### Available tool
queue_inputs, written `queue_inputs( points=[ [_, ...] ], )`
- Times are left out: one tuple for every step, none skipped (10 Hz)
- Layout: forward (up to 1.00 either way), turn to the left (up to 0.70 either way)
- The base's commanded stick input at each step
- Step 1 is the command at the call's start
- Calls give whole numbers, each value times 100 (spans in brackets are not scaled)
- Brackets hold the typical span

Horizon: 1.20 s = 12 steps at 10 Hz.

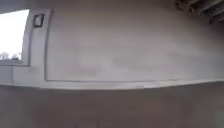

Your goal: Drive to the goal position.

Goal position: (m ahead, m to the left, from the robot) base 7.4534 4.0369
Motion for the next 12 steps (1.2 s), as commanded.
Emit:
queue_inputs(
  points=[
    [30, 75],
    [30, 75],
    [30, 75],
    [30, 75],
    [30, 75],
    [30, 75],
    [30, 75],
    [30, 75],
    [30, 75],
    [30, 75],
    [30, 75],
    [30, 75]
  ],
)
